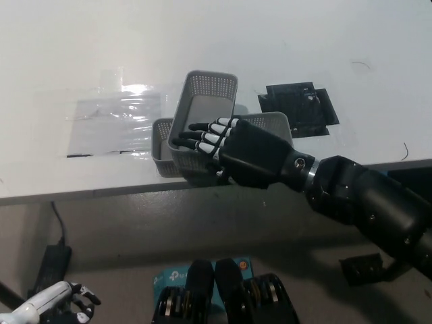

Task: The robot uses its right hand to pick up the grey box kept on the middle on the desk and place it on top of another box next to it in a right angle

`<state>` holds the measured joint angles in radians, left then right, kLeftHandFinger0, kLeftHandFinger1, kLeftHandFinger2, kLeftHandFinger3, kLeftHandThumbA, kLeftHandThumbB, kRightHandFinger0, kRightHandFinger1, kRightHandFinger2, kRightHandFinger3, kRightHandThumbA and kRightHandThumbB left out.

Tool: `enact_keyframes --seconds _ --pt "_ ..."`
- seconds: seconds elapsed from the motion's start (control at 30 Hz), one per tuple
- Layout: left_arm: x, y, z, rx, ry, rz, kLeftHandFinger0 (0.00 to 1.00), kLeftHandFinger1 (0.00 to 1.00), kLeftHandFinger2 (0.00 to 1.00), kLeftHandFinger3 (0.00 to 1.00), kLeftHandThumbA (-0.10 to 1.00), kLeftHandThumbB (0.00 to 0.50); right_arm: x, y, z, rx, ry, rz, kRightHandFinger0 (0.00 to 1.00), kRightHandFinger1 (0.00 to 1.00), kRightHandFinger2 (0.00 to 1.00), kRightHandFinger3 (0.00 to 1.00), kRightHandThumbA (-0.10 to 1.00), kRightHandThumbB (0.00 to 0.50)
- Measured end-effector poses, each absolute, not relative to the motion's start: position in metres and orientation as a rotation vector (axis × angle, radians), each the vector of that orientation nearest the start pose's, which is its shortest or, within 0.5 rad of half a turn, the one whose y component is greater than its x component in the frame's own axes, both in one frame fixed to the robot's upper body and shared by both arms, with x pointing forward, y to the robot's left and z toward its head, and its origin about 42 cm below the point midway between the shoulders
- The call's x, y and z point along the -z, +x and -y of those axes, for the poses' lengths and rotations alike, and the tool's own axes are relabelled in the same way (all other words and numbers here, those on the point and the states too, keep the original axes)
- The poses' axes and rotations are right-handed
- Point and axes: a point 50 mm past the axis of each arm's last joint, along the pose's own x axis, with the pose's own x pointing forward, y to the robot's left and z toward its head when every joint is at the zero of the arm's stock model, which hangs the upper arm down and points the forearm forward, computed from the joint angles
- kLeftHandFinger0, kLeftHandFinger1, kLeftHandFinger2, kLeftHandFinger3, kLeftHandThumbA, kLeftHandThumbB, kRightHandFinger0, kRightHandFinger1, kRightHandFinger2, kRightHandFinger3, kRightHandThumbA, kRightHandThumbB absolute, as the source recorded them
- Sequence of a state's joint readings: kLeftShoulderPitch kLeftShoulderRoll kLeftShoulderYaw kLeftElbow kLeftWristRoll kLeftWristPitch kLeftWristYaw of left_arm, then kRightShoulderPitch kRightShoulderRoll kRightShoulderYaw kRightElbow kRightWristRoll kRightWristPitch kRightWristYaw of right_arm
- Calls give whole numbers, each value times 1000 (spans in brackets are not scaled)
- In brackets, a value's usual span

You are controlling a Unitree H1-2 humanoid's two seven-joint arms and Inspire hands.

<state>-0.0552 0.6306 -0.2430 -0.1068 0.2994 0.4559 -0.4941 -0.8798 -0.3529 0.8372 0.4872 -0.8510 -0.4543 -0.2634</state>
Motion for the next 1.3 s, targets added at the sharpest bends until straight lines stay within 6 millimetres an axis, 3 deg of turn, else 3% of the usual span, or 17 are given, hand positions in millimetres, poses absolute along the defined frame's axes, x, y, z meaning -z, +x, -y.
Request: enact_keyframes --seconds 0.1,0.27,0.3,0.5,0.6,0.63,0.67,0.7,0.73,0.77,0.93,1.07,1.1,1.13,1.2,1.23,1.3 --pt "-123 282 -344 493 863 -529 600 525 661 687 418 361 -235 455 101 -725 -1387 1054 612 839 874 1000 246 33" --pt "-121 281 -343 495 859 -534 544 474 623 694 403 354 -243 449 105 -724 -1387 1080 618 853 913 1000 335 47" --pt "-120 280 -343 496 857 -536 516 453 602 679 423 363 -245 447 106 -723 -1385 1086 613 856 927 1000 340 93" --pt "-118 279 -341 499 851 -542 451 402 557 650 400 358 -261 422 114 -721 -1360 1143 575 870 968 1000 365 155" --pt "-117 279 -342 499 849 -546 460 397 545 637 419 358 -262 407 117 -737 -1349 1154 577 880 1000 1000 375 218" --pt "-116 279 -342 498 848 -550 438 374 519 617 417 357 -261 402 118 -745 -1345 1155 628 992 1000 1000 384 238" --pt "-114 278 -343 498 847 -555 463 411 560 635 411 359 -259 395 119 -759 -1339 1151 774 1000 1000 1000 496 295" --pt "-114 278 -343 498 847 -556 477 421 576 650 408 359 -258 392 120 -764 -1337 1143 981 1000 1000 1000 501 317" --pt "-113 278 -343 499 846 -558 510 445 599 716 397 360 -258 386 122 -767 -1332 1139 1000 1000 1000 1000 612 381" --pt "-113 278 -343 499 845 -560 465 406 578 704 394 361 -258 383 123 -770 -1332 1138 1000 1000 1000 1000 724 496" --pt "-110 276 -341 501 835 -564 443 377 527 621 384 352 -273 372 131 -719 -1344 1130 1000 1000 1000 1000 923 500" --pt "-108 275 -339 503 827 -566 431 366 514 602 380 354 -300 357 139 -636 -1347 1159 1000 1000 1000 1000 925 500" --pt "-108 274 -339 504 827 -567 487 413 563 675 393 357 -304 354 140 -625 -1345 1162 1000 1000 1000 1000 825 435" --pt "-108 275 -338 504 827 -566 458 390 540 650 394 359 -310 348 144 -598 -1342 1162 1000 1000 1000 1000 813 395" --pt "-108 274 -339 503 828 -567 465 398 547 656 397 361 -316 333 154 -540 -1324 1152 1000 1000 1000 1000 762 377" --pt "-108 274 -339 503 828 -567 497 420 565 670 416 367 -317 325 161 -512 -1313 1140 1000 1000 1000 1000 640 327" --pt "-108 275 -339 502 829 -565 527 453 601 690 409 358 -313 310 175 -456 -1291 1099 1000 1000 1000 1000 584 290"
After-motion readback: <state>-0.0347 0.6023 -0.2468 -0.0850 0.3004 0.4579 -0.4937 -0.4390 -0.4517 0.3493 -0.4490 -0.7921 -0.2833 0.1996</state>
